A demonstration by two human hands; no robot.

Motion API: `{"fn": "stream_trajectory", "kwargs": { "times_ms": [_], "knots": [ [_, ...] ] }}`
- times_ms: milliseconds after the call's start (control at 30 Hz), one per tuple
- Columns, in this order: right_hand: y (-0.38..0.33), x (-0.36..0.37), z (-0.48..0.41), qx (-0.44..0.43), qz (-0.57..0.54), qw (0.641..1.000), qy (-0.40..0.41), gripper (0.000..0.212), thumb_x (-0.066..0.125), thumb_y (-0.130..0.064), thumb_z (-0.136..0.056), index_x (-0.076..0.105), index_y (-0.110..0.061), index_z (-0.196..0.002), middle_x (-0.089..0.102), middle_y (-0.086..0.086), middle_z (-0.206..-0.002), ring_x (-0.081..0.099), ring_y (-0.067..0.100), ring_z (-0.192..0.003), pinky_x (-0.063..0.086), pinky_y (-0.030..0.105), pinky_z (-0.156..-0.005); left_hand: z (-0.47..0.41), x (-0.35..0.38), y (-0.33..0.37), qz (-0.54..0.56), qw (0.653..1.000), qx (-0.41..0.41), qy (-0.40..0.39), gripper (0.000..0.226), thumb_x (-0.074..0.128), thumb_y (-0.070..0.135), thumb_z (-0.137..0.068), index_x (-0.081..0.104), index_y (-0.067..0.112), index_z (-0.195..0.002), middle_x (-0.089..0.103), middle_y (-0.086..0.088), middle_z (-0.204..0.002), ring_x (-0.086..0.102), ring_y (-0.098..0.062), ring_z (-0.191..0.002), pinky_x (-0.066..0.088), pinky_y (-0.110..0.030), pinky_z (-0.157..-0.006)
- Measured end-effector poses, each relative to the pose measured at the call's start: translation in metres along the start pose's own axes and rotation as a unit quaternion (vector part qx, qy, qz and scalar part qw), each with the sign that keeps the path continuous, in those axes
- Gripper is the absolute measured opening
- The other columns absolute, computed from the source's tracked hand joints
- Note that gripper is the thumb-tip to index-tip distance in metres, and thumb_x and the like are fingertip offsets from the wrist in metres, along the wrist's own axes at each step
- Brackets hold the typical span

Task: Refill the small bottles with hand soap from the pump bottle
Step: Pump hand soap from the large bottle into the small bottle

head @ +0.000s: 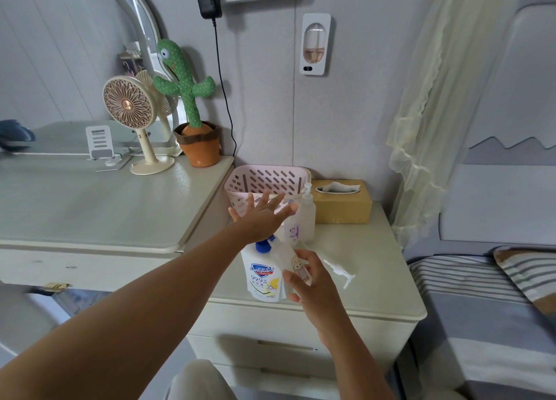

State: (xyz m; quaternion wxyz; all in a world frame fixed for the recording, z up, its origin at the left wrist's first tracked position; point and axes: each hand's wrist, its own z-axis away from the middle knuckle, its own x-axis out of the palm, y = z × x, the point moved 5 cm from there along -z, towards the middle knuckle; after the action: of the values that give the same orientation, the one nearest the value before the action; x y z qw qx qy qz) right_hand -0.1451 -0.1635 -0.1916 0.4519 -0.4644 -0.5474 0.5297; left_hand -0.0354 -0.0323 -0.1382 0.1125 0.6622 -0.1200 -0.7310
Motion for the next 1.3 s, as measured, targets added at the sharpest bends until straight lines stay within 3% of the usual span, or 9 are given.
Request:
{"fn": "stream_trajectory", "kwargs": {
  "times_ms": [267, 433, 833, 1300],
  "knots": [
    [0.004, 0.0, -0.004, 0.008, -0.005, 1.0, 0.002, 0.034, 0.061, -0.015, -0.09, 0.049, -0.025, -0.119, 0.061, -0.002, -0.116, 0.06, 0.01, -0.1, 0.054, 0.021, -0.065, -0.001, 0.002, 0.001, -0.007, 1.0, 0.016, 0.015, 0.065, 0.013, 0.072, -0.087, 0.01, 0.045, -0.147, -0.005, 0.006, -0.158, -0.017, -0.027, -0.144, -0.018, -0.065, -0.102],
    [0.006, 0.003, -0.005, 0.014, -0.025, 1.0, 0.001, 0.035, 0.061, -0.014, -0.09, 0.048, -0.023, -0.121, 0.06, 0.001, -0.119, 0.06, 0.015, -0.101, 0.049, 0.014, -0.059, -0.003, -0.001, -0.001, 0.01, 0.999, 0.014, 0.029, 0.062, 0.012, 0.068, -0.09, 0.012, 0.043, -0.147, -0.003, 0.005, -0.159, -0.016, -0.025, -0.144, -0.018, -0.064, -0.103],
    [0.008, 0.001, -0.022, 0.028, -0.048, 0.998, -0.006, 0.031, 0.062, -0.017, -0.089, 0.051, -0.034, -0.113, 0.059, -0.004, -0.122, 0.059, 0.007, -0.106, 0.056, 0.024, -0.07, -0.013, -0.013, -0.001, 0.012, 0.996, 0.015, 0.089, 0.059, 0.015, 0.062, -0.094, 0.013, 0.038, -0.149, 0.004, 0.003, -0.159, -0.008, -0.025, -0.145, -0.016, -0.063, -0.105],
    [0.002, -0.004, -0.042, 0.033, -0.047, 0.998, 0.001, 0.036, 0.064, -0.022, -0.089, 0.049, -0.029, -0.121, 0.058, -0.005, -0.12, 0.058, 0.009, -0.105, 0.053, 0.019, -0.064, -0.037, -0.035, -0.013, -0.036, 0.981, 0.004, 0.192, 0.062, 0.016, 0.063, -0.093, 0.02, 0.033, -0.147, 0.016, 0.002, -0.157, 0.002, -0.02, -0.146, -0.009, -0.063, -0.109]
  ]
}}
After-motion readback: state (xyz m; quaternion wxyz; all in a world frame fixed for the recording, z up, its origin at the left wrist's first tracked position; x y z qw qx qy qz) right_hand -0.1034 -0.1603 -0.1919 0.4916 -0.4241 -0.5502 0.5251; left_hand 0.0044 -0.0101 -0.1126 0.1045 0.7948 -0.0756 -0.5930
